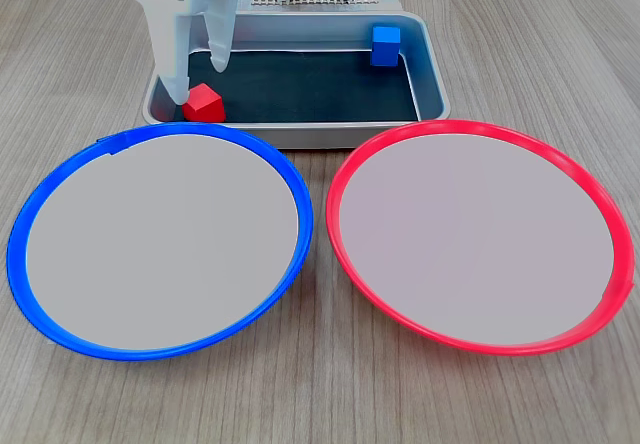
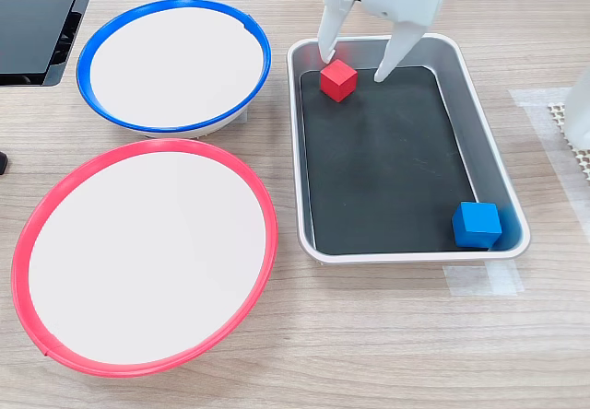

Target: Move two blocks from tray to matching dishes

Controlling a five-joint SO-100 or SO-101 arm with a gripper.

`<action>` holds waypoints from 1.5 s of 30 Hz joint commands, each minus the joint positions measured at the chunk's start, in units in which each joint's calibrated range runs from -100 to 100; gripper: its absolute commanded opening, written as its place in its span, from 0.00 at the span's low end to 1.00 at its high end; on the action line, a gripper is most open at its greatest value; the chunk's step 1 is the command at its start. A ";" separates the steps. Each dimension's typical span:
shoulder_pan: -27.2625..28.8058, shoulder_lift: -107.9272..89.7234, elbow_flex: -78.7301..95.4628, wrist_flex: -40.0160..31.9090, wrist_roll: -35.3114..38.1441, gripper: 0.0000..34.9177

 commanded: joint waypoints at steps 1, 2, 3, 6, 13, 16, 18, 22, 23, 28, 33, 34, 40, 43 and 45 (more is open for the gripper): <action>0.83 0.98 -2.04 -1.50 0.34 0.53; 1.02 1.49 -2.13 -1.99 0.44 0.53; 1.21 2.09 -2.22 -2.41 0.49 0.53; 1.49 3.54 -2.49 -3.56 0.88 0.47; -0.77 4.31 -3.67 -5.13 2.30 0.01; -4.34 2.77 -5.13 -4.64 3.08 0.01; -6.42 1.32 -5.13 -4.55 3.76 0.01; -7.73 -2.60 -3.67 -1.99 7.03 0.21; -7.73 -3.71 -3.22 -1.09 7.96 0.35; -8.39 -9.34 5.06 -1.09 15.63 0.76; -9.80 -10.96 10.80 -4.55 22.47 0.70; -10.09 -10.96 11.62 -5.79 23.54 0.69; -11.50 -9.43 14.99 -12.23 29.01 0.51; -12.06 -8.15 15.99 -14.79 30.13 0.46; -12.34 -7.21 16.17 -15.61 30.82 0.40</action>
